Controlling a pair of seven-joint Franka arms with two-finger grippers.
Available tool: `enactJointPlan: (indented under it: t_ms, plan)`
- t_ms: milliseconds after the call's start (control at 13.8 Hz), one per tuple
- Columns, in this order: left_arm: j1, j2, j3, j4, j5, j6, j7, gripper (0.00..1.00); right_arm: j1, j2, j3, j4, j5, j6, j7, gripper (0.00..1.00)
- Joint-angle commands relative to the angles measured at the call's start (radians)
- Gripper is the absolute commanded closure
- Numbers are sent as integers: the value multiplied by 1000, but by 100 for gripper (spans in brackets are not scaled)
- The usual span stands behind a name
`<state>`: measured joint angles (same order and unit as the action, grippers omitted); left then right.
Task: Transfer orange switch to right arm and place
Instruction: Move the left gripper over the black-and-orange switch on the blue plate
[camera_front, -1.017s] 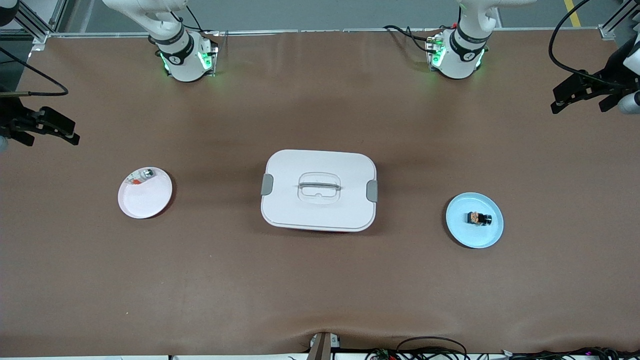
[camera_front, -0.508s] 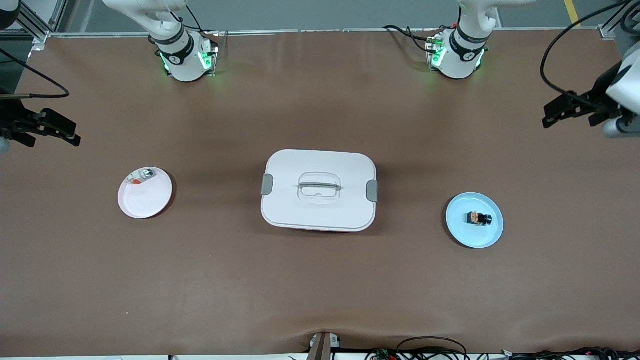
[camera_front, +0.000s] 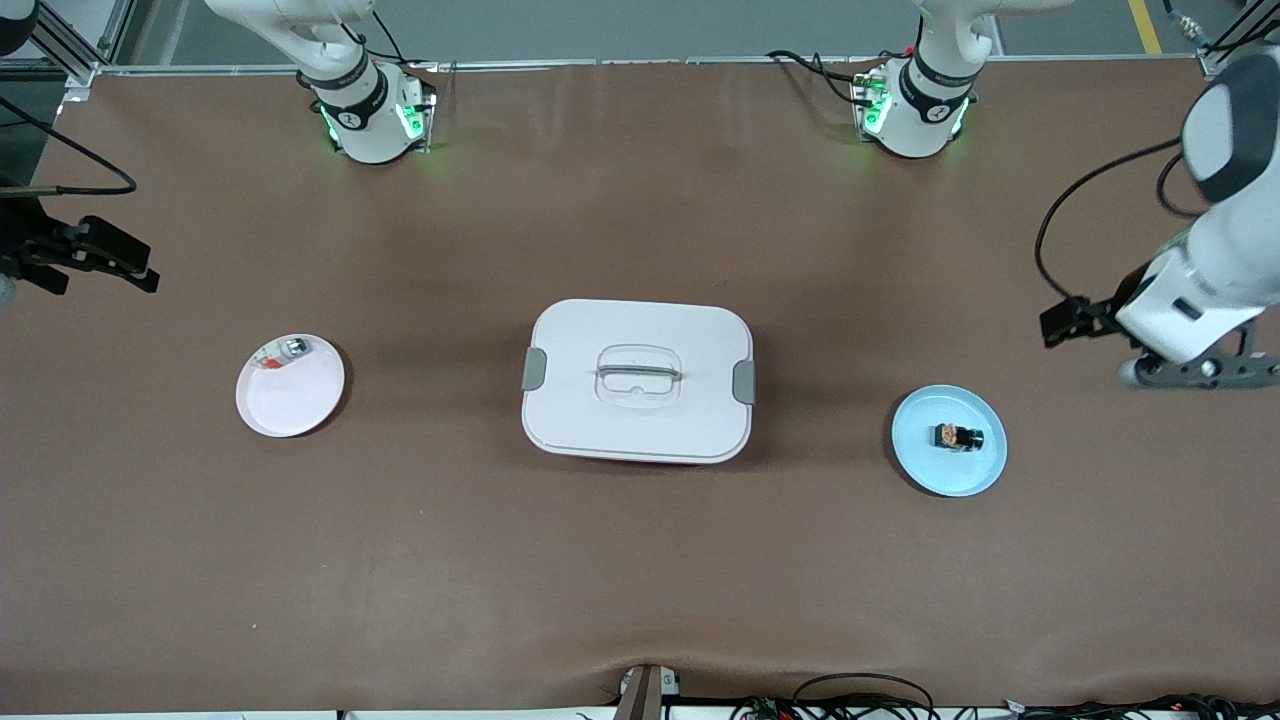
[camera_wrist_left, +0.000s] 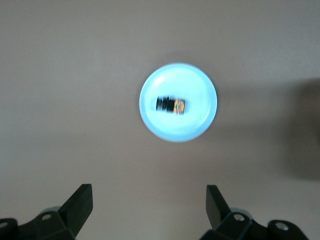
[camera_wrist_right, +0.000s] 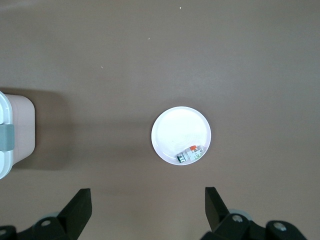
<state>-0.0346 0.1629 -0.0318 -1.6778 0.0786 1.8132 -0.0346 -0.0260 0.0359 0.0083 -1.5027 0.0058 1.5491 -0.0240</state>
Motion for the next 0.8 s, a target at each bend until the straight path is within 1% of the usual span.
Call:
enactJointPlan:
  t_ms: [0,218,363,508,726]
  plan:
    - [5,21,-5,-107,18,171,21,0,-9,13,7,29,-15,-9,-8,0]
    - [18,66,-3,-209,18,348,99,0,-9,13,7,29,-15,-9,-8,0]
    - [36,101,-3,-232,20,385,102,0,-9,13,7,29,-15,-9,-8,0]
    - [38,136,-5,-231,20,390,102,0,-9,13,7,29,-15,-9,-8,0]
    - [41,199,-3,-231,18,439,102,0,-9,15,7,29,-15,-9,-8,0]
